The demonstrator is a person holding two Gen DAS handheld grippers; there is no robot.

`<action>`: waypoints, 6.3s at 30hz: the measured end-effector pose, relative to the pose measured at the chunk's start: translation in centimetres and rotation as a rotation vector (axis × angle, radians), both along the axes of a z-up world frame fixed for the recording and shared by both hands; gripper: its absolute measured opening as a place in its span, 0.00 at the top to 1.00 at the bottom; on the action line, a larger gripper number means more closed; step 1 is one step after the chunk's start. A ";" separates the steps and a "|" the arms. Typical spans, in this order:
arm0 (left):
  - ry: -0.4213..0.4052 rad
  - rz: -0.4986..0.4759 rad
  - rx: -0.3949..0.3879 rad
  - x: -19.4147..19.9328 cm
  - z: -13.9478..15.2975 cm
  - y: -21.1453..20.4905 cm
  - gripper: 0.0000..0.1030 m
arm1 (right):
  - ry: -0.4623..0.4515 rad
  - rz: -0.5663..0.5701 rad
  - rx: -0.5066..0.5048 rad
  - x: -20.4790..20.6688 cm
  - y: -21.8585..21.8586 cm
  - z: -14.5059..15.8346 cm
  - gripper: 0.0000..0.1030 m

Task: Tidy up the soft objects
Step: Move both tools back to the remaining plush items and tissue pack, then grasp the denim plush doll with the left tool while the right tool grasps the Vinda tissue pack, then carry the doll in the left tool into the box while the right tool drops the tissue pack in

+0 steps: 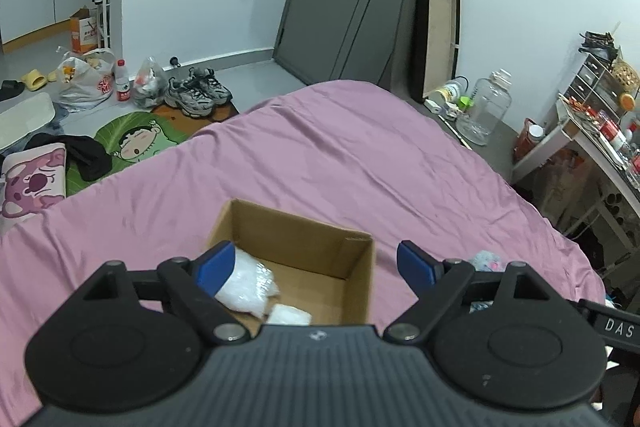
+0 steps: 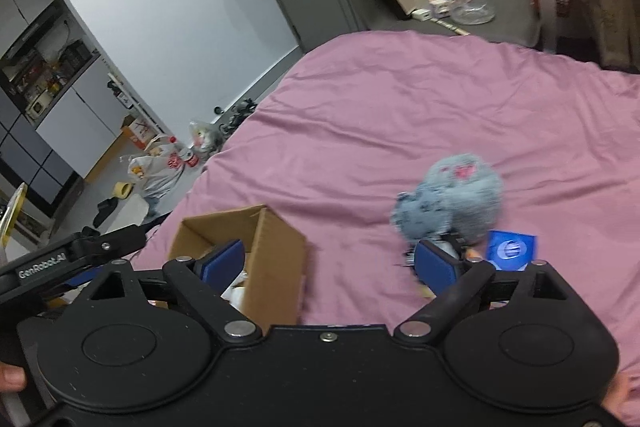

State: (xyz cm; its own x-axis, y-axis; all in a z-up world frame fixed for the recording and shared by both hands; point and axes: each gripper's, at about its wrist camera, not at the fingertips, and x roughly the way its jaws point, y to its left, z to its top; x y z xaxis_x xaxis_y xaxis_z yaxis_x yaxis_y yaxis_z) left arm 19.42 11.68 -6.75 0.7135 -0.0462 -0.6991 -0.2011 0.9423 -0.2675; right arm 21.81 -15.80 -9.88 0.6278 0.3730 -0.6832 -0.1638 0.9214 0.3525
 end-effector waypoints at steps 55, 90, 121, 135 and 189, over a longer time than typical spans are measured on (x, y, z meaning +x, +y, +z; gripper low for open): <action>0.118 -0.165 0.236 6.9 -4.8 -21.4 0.08 | 0.208 -0.298 0.170 4.3 -17.0 -8.1 0.06; 0.171 -0.083 0.002 10.0 -8.6 -19.5 0.82 | 0.363 -0.179 0.042 8.0 -12.0 -14.1 0.23; 0.041 -0.083 -0.007 -1.0 -0.2 -12.4 0.82 | 0.153 -0.176 -0.058 0.6 -10.6 -7.8 0.52; -0.008 -0.036 0.032 -4.4 2.9 -6.5 0.82 | -0.041 -0.085 -0.005 -1.7 -6.9 -3.6 0.52; 0.169 -0.008 -0.047 0.2 -9.9 5.0 0.81 | -0.118 0.066 -0.010 0.9 9.0 -2.8 0.51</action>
State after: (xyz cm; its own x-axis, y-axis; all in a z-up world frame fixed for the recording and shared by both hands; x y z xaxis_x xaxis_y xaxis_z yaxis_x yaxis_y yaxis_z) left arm 19.65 16.69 -16.68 0.5853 -0.0870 -0.8062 -0.2399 0.9311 -0.2747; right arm 22.69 -6.81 -12.64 0.6784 0.4096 -0.6099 -0.2637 0.9106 0.3182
